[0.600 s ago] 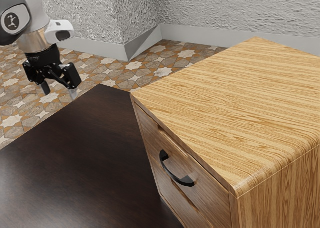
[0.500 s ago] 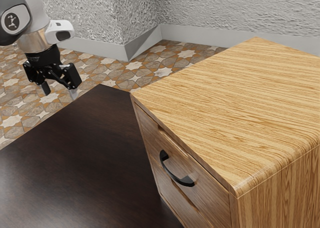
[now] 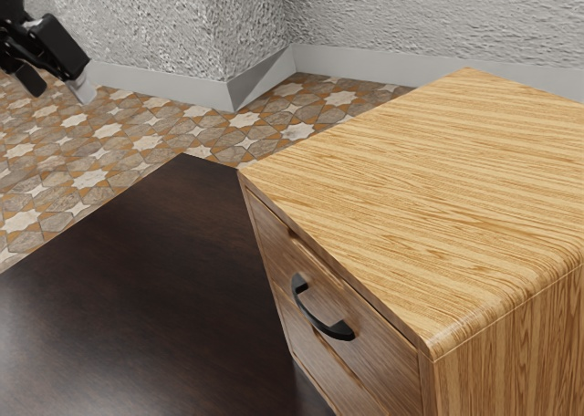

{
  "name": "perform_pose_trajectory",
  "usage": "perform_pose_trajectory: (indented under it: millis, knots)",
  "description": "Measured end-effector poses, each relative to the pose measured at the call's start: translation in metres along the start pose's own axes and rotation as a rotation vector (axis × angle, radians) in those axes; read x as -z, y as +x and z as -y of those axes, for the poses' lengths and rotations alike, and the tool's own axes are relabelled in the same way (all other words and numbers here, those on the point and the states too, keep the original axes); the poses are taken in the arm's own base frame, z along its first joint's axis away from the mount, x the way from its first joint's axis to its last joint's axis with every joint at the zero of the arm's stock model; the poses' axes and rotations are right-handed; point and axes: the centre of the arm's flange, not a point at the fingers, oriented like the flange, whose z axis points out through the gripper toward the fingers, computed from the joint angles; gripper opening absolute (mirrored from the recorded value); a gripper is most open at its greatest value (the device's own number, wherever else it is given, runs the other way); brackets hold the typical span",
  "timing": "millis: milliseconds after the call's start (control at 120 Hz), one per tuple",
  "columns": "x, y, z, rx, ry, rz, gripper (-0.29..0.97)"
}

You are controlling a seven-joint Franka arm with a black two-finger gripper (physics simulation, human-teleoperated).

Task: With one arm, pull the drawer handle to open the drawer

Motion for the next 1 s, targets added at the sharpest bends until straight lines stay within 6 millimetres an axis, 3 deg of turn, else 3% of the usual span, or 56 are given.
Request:
perform_pose_trajectory:
  millis: [75,292,842,925,1000]
  knots:
    - [0.003,-0.006,-0.008,-0.017,-0.003,0.017,0.68]
    - [0.041,-0.035,-0.019,-0.056,-0.024,-0.015,0.68]
    - [0.008,-0.030,0.012,-0.007,-0.016,0.099,0.68]
    - [0.016,-0.056,-0.006,-0.075,-0.039,0.122,0.68]
    - [0.017,-0.108,-0.038,-0.188,-0.056,0.153,0.68]
